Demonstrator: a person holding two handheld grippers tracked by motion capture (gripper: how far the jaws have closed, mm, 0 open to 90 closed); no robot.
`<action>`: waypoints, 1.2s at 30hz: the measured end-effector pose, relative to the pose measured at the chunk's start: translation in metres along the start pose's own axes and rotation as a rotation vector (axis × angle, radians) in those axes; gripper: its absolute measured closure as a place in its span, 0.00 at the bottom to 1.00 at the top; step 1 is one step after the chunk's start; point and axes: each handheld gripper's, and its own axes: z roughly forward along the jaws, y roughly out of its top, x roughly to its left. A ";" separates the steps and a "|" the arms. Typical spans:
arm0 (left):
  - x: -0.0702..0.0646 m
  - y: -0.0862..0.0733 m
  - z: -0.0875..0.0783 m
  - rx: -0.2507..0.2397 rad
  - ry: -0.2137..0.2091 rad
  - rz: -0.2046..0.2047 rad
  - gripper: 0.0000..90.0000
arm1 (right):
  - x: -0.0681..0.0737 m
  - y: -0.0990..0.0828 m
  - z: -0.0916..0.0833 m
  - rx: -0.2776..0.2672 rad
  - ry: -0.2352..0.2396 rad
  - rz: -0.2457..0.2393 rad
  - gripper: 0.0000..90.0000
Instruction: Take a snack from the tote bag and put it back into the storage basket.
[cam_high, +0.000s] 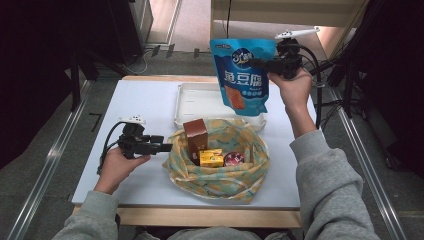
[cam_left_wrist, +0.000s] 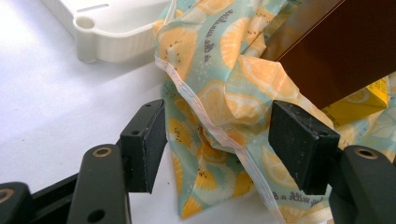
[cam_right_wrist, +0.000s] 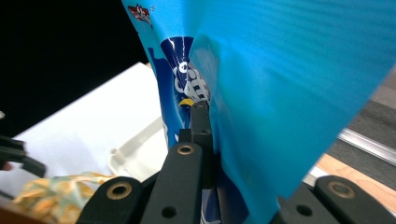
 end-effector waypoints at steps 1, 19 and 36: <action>0.000 0.000 0.000 0.000 0.000 0.000 0.42 | 0.000 0.000 0.000 0.000 0.000 0.000 1.00; 0.002 -0.002 0.000 0.005 -0.004 -0.006 0.43 | -0.025 -0.017 0.052 -0.017 -0.075 0.034 1.00; 0.001 -0.003 0.001 0.009 -0.003 -0.007 0.43 | -0.041 -0.051 0.053 -0.070 -0.035 0.084 0.95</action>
